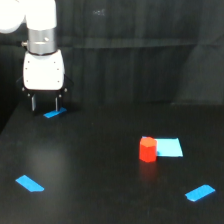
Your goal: Pick up the red object from the table
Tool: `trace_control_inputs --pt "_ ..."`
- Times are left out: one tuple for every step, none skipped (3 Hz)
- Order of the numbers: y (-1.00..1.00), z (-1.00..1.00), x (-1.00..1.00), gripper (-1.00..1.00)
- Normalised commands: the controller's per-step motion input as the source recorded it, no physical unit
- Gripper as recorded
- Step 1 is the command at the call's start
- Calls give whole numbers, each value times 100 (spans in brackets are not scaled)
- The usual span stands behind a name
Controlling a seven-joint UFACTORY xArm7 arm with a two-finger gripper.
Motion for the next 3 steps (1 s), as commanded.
trace_control_inputs --pt "-21 -31 30 93" --pt "-16 -30 32 96" --pt "-41 -19 75 96"
